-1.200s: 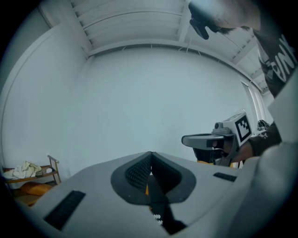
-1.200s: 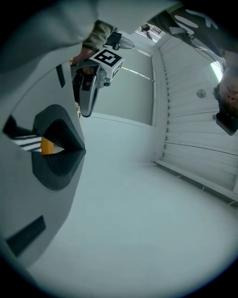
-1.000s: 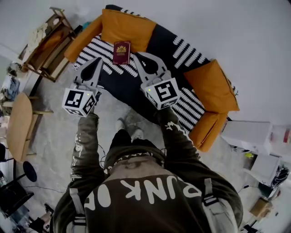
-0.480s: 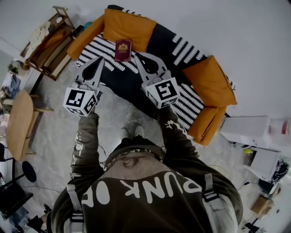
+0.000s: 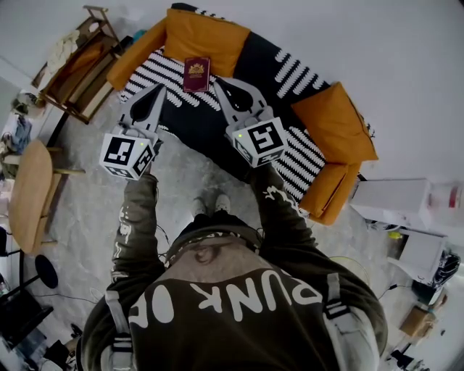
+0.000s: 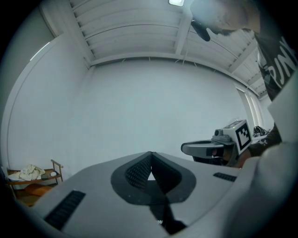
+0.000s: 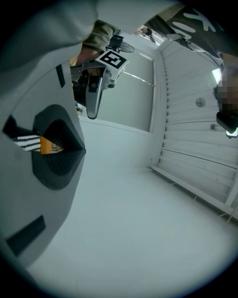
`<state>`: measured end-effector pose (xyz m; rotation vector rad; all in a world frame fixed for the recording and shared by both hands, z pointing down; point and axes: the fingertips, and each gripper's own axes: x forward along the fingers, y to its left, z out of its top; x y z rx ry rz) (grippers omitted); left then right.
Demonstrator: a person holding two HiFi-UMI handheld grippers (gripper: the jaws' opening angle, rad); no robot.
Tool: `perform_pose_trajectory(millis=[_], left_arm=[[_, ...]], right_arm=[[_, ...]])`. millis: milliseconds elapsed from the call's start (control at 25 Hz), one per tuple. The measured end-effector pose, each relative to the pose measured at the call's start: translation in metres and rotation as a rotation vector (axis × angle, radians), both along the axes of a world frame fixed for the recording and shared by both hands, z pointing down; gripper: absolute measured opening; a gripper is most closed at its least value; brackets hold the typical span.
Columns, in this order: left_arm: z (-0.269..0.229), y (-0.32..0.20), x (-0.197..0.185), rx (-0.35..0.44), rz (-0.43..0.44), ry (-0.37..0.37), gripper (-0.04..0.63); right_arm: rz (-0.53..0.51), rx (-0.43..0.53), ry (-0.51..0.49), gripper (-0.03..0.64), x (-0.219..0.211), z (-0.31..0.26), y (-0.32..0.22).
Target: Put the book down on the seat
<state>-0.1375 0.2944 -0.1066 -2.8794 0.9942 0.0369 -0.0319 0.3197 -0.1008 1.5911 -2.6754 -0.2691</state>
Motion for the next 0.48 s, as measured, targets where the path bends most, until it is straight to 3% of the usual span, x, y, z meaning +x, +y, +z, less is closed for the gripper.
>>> perform_pose_trajectory(millis=[480], left_arm=[[-0.007, 0.003, 0.01, 0.016, 0.006, 0.001, 0.005]], right_arm=[[0.003, 0.018, -0.008, 0.008, 0.009, -0.007, 0.004]])
